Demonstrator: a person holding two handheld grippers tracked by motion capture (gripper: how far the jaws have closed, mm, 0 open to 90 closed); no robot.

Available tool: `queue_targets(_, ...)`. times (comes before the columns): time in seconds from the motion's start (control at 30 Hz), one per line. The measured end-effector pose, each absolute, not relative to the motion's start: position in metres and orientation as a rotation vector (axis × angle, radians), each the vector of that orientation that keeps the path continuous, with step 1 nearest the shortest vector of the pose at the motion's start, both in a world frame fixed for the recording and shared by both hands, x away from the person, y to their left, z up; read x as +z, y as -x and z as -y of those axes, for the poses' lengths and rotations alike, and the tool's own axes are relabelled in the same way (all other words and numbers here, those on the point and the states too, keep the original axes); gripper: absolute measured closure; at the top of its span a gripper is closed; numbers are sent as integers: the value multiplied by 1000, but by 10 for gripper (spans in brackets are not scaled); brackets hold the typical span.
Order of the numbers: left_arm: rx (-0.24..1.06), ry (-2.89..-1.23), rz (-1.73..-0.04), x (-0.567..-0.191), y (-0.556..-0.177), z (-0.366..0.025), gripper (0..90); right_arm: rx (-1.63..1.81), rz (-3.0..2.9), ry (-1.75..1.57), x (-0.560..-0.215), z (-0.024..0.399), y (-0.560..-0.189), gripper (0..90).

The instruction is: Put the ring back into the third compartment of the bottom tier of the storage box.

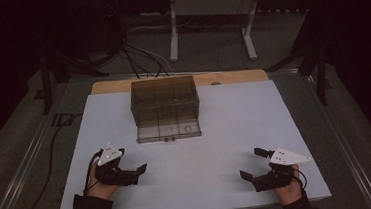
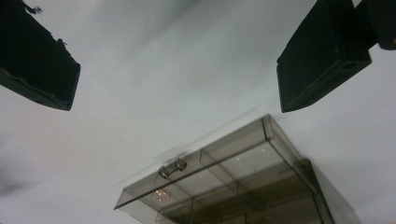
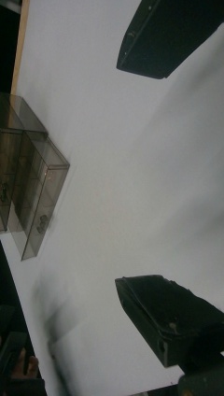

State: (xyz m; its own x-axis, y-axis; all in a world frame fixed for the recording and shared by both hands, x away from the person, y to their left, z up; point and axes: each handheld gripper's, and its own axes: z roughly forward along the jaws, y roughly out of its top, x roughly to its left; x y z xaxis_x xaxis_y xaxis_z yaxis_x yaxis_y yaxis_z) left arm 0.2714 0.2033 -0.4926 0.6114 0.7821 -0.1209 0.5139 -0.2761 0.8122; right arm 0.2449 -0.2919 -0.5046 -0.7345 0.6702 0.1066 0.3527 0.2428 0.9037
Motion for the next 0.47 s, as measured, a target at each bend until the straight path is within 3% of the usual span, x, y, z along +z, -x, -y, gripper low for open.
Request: queue_targets(0.47, 377, -1890, -1068, -509, -248, -229, 6, 1480, -2220, -949, -505, 292, -245, 0)
